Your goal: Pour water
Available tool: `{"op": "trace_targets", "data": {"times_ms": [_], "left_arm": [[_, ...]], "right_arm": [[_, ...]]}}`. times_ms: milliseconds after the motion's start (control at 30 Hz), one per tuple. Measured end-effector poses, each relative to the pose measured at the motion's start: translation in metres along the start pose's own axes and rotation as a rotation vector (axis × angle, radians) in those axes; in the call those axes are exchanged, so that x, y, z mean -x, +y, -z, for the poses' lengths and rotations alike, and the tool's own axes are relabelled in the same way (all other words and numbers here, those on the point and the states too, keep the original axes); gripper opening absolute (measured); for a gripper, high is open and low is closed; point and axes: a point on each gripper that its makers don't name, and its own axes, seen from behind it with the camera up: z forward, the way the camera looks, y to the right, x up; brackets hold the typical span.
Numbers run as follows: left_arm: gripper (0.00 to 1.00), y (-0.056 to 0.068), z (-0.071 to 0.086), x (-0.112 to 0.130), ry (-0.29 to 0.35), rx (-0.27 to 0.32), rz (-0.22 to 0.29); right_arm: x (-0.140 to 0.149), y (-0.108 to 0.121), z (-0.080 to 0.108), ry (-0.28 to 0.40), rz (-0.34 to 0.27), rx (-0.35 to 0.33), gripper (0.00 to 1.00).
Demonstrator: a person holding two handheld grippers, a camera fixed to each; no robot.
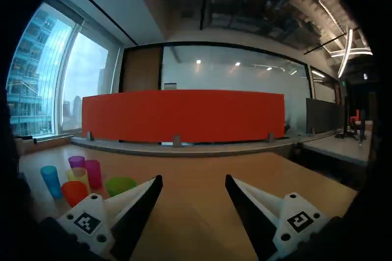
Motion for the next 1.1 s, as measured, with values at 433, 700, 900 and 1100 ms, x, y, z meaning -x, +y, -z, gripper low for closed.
{"op": "trace_targets", "data": {"times_ms": [433,700,900,1100], "left_arm": [[0.99,0.0,-0.002,-0.068,-0.033,0.057,0.0],[0.99,0.002,-0.005,-0.117,-0.027,0.089,-0.04],[0.99,0.02,-0.007,-0.143,-0.028,0.162,-0.017],[0.99,0.032,-0.006,-0.148,-0.041,0.224,-0.014]], "right_arm": [[-0.1,-0.018,-0.002,-0.033,0.03,-0.075,0.99],[-0.15,-0.019,-0.003,-0.047,0.01,-0.105,0.99],[-0.174,-0.022,-0.005,-0.053,-0.03,-0.13,0.99],[-0.178,-0.029,-0.003,-0.06,-0.051,-0.186,0.99]]}}
